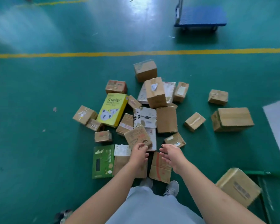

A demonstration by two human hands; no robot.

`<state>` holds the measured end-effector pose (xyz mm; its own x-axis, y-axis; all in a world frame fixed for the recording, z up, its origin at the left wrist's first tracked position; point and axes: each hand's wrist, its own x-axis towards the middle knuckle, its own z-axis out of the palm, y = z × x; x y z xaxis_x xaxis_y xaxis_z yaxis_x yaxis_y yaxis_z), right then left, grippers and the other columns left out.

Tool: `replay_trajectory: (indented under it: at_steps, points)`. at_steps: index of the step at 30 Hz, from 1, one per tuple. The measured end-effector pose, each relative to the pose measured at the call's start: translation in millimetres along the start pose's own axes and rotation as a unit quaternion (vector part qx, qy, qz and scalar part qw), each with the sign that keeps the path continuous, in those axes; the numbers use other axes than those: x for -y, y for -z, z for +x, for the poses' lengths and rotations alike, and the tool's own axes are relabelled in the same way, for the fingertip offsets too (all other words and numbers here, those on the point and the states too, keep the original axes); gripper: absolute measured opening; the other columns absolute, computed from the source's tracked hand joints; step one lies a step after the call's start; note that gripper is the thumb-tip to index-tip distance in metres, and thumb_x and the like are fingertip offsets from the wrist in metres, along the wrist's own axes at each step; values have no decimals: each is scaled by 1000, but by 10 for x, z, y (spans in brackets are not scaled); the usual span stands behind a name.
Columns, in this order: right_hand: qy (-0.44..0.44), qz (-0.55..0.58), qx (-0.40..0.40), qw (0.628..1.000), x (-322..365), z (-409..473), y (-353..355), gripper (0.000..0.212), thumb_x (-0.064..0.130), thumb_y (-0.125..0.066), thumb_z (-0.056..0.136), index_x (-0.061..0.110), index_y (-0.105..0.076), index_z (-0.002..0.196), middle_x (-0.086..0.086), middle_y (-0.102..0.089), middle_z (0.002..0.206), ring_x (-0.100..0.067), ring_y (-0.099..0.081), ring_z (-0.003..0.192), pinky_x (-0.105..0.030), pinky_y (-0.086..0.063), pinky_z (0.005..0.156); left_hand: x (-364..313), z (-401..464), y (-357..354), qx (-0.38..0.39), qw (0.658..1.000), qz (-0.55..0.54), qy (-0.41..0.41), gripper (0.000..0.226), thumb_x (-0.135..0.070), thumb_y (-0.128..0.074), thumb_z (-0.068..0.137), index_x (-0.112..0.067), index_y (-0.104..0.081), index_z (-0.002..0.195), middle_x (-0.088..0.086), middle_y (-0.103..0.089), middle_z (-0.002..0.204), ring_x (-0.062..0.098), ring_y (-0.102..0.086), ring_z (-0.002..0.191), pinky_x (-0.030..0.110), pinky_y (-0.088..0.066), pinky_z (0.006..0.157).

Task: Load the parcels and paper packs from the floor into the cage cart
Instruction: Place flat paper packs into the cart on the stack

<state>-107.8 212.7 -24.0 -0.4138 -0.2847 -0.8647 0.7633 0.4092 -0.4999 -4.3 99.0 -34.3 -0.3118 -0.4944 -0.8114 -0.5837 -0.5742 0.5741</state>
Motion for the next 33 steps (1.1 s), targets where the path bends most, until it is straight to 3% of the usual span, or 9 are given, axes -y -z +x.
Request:
replay_trajectory:
  at_steps: [6, 10, 14, 16, 21, 25, 33]
  points:
    - [-13, -63, 39, 997, -65, 17, -241, 17, 25, -53, 106, 16, -62, 116, -7, -70, 111, -21, -67, 99, -31, -54, 75, 148, -165, 355, -68, 996, -50, 6, 27, -21, -51, 106, -20, -55, 133, 7, -65, 119, 20, -64, 98, 31, -54, 74]
    - [-6, -121, 50, 991, -23, -23, -552, 18, 26, -55, 105, 17, -63, 118, -4, -71, 109, -20, -68, 101, -31, -55, 76, 206, -207, 690, -93, 991, -93, -12, 22, -19, -50, 107, -19, -55, 128, 2, -65, 108, 20, -62, 95, 32, -52, 77]
    - [9, -144, 60, 988, -69, -104, -1017, 18, 28, -56, 105, 18, -65, 118, -6, -74, 109, -20, -70, 99, -31, -58, 75, 368, -173, 1148, -116, 986, -119, -12, 24, -21, -53, 105, -20, -58, 128, 5, -66, 111, 21, -65, 93, 39, -58, 89]
    - [8, -148, 62, 987, -137, -172, -1252, 16, 27, -56, 105, 19, -65, 116, -7, -74, 111, -22, -70, 102, -31, -59, 77, 444, -141, 1379, -110, 986, -125, -8, 23, -20, -52, 106, -21, -57, 128, 5, -65, 111, 22, -65, 94, 39, -58, 90]
    - [8, -136, 36, 990, -517, -365, -2114, 8, 25, -54, 106, 22, -61, 103, -7, -72, 111, -22, -69, 105, -31, -58, 80, 665, 84, 2248, -79, 988, -136, -5, 22, -19, -53, 105, -20, -58, 127, 8, -65, 115, 21, -63, 94, 32, -55, 77]
    - [-8, -131, 11, 991, -914, -518, -2813, 11, 27, -56, 105, 20, -64, 108, -5, -72, 111, -21, -69, 104, -29, -58, 78, 758, 225, 3003, -56, 991, -121, 6, 22, -18, -54, 105, -20, -59, 127, 9, -65, 115, 21, -62, 94, 29, -52, 68]
    - [-3, -122, -2, 993, -1101, -769, -3744, 17, 25, -55, 106, 17, -63, 118, -4, -71, 110, -16, -67, 95, -31, -58, 85, 689, 262, 3875, -32, 990, -140, 9, 23, -16, -53, 105, -17, -58, 127, 7, -64, 108, 19, -60, 91, 33, -53, 76]
